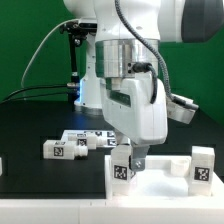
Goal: Assemble square table
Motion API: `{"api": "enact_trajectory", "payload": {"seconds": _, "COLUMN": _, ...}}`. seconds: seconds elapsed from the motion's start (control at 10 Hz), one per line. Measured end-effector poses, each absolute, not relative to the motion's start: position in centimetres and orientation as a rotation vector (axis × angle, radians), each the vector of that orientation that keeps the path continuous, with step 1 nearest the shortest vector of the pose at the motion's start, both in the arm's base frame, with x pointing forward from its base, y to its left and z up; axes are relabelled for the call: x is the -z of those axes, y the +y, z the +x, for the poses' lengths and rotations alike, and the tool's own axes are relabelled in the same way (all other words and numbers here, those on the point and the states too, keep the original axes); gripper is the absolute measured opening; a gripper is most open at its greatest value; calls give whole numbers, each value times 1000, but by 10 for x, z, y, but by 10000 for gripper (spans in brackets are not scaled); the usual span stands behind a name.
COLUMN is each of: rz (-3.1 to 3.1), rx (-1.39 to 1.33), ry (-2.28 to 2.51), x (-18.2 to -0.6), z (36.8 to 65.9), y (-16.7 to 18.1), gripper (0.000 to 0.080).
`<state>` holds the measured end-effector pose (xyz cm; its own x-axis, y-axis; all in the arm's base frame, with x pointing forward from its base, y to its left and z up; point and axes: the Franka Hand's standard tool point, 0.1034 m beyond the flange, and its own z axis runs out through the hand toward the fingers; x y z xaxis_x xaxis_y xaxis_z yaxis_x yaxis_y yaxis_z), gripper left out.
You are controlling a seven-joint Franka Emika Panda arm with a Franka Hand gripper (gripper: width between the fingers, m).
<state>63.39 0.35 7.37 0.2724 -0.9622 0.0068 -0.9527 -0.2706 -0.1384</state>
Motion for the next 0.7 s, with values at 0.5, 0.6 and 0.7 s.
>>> {"api": "enact_trajectory", "payload": {"seconds": 0.5, "rz": -2858, "rx": 184, "ry": 1125, "x": -75, "z": 637, "y": 1, "gripper": 649}}
{"api": "enact_trajectory", "payload": {"seconds": 0.6, "rz": -2858, "rx": 184, "ry": 1125, "x": -75, "z": 637, "y": 1, "gripper": 506}}
{"api": "enact_trajectory", "payload": {"seconds": 0.7, "rz": -2851, "rx": 183, "ry": 1141, "x": -75, "z": 637, "y": 1, "gripper": 506}}
